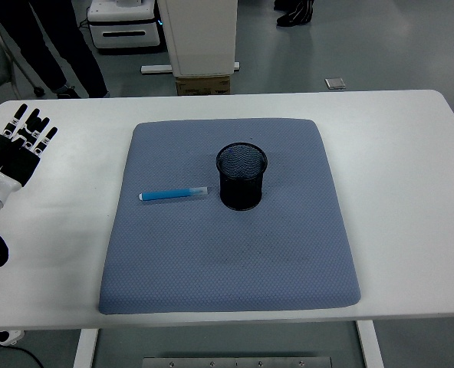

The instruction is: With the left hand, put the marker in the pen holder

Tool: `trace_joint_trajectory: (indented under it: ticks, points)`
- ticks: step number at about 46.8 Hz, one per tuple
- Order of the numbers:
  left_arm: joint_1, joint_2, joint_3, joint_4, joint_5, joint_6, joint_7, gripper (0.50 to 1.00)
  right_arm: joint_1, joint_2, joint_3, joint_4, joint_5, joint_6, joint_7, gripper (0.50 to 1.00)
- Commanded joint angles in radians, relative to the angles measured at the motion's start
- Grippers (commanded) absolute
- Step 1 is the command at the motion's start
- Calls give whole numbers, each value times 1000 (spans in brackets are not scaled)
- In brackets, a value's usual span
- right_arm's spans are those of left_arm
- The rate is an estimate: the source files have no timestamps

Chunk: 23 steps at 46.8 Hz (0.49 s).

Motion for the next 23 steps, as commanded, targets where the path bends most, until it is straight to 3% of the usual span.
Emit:
trace_joint_trajectory:
  ticks: [1,12,23]
  points:
    - [4,1,-1,0,1,0,0,1000,0,0,0,0,-1,0,0,1000]
    - [4,-4,-1,5,-1,-1,-2,1000,0,0,0,0,-1,0,0,1000]
    - [2,-57,-2,2,-8,-5,0,1000,0,0,0,0,1,0,0,1000]
